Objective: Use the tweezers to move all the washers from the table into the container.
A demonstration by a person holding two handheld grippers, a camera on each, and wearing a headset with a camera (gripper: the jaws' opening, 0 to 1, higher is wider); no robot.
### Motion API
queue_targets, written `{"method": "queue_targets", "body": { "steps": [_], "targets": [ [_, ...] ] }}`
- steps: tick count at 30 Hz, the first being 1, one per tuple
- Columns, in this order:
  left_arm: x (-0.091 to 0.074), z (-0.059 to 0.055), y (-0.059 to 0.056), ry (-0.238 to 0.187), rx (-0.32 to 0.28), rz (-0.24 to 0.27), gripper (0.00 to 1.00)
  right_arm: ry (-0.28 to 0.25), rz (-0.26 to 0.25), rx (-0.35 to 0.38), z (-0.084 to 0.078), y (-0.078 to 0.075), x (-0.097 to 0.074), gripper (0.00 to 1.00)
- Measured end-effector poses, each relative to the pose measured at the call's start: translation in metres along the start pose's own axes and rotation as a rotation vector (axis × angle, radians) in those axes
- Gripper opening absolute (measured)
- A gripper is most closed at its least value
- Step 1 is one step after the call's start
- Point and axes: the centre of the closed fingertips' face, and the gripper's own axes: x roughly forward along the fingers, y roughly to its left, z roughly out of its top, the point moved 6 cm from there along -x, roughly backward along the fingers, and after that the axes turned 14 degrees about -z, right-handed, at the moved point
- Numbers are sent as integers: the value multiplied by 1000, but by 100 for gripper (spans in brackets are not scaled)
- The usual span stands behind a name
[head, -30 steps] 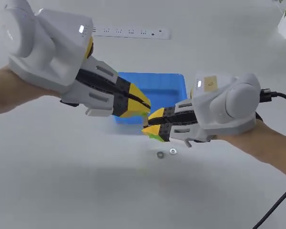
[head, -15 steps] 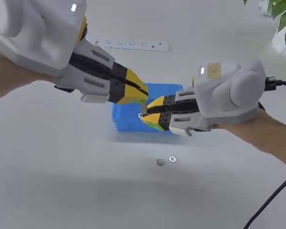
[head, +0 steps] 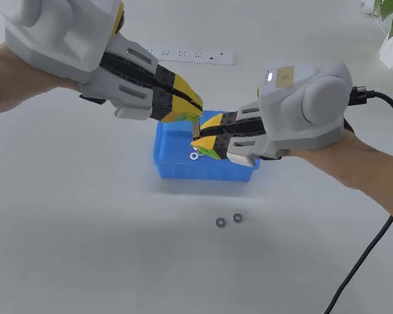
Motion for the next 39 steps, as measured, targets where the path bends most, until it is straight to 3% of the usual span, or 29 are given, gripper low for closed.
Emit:
{"method": "queue_targets", "body": {
  "steps": [8,15,17,22,39],
  "targets": [
    [7,-16,20,9,-24,16,5,34,-16,26,-14,-12,16,10],
    [14,-33,26,14,-60,17,5,67,-4,39,-27,-11,27,10],
    [17,-44,34,16,-69,19,5,77,-8,48,-31,-12,29,10],
    [22,-53,39,23,-84,11,5,100,1,67,-38,-11,34,10],
    [26,-59,40,28,-97,2,5,141,-3,101,-45,-10,34,11]
  ]
}}
